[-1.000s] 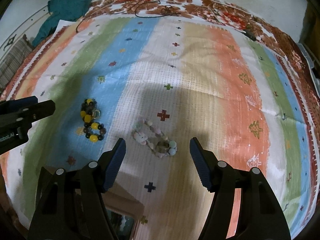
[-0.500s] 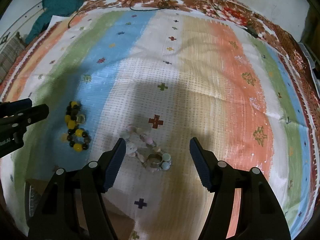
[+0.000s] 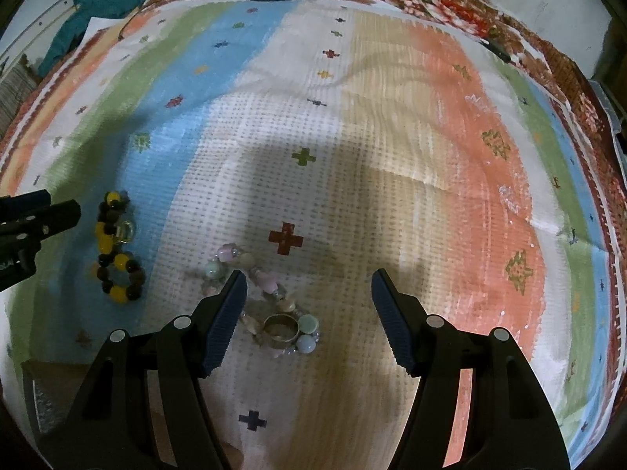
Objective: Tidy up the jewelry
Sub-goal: 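Move the left gripper to the yellow-black bracelet while the right approaches the crystal bracelet, then grasp the yellow-black bead bracelet with the left gripper while the right grasps the crystal bracelet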
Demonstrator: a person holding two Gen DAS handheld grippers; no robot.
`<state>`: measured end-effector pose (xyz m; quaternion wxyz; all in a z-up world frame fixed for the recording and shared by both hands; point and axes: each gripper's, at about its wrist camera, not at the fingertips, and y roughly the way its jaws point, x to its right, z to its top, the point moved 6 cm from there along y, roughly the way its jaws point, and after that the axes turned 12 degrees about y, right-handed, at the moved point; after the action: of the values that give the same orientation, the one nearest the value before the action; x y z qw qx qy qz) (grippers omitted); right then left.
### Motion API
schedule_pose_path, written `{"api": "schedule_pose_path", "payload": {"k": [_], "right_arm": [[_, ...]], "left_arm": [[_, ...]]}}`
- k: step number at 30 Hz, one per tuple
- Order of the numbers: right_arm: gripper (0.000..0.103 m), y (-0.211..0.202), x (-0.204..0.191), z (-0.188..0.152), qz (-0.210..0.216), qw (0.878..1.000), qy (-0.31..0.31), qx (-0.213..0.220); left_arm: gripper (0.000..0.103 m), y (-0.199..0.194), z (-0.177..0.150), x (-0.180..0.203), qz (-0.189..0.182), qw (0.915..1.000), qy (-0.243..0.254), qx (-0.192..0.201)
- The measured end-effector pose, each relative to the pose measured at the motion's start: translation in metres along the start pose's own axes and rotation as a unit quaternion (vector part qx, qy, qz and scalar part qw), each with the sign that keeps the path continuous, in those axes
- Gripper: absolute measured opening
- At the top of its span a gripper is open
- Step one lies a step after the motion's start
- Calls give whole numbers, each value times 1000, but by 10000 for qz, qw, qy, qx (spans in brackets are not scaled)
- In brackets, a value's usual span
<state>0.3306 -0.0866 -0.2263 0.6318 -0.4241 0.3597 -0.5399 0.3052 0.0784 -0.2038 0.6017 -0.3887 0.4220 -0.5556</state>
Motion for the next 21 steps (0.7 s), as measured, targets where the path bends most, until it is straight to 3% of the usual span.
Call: {"api": "schedule_pose_path", "payload": {"k": [19, 21], "right_arm": [[66, 16, -1, 2, 59, 9999, -27, -117], [62, 17, -2, 2, 74, 9999, -56, -111]], "left_arm": [[56, 34, 4, 2, -32, 9998, 18, -205], [52, 35, 5, 3, -32, 9998, 41, -172]]}}
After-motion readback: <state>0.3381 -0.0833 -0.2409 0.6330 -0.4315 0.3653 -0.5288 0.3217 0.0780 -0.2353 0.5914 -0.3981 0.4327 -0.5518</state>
